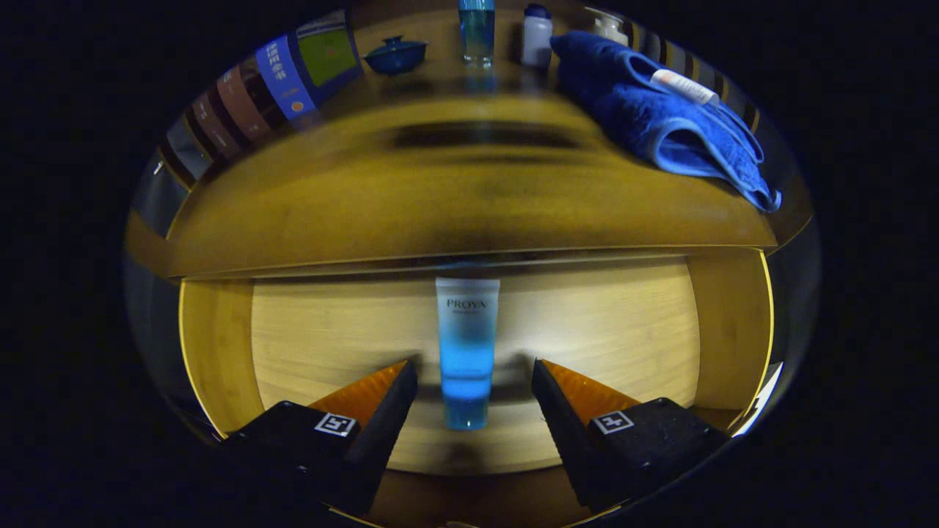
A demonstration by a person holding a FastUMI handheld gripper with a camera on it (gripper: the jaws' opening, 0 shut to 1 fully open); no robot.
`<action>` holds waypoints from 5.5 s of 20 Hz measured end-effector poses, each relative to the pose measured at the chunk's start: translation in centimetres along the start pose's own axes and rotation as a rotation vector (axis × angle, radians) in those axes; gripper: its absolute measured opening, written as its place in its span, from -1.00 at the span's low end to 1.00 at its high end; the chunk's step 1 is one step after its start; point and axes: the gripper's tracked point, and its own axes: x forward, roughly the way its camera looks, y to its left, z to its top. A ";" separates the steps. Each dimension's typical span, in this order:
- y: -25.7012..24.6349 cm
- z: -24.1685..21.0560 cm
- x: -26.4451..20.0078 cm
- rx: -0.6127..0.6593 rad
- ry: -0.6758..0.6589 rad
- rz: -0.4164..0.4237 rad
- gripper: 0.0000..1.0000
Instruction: Pull open the drawer, take out the items inside it, and place them on the countertop above the cabinet.
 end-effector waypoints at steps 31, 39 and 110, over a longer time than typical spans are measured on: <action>1.4 3.8 -16.2 -0.030 -0.284 0.159 -0.24; 1.5 15.8 -12.6 -0.018 -0.302 0.092 -0.24; -0.1 2.0 -12.0 0.048 -1.162 0.069 1.00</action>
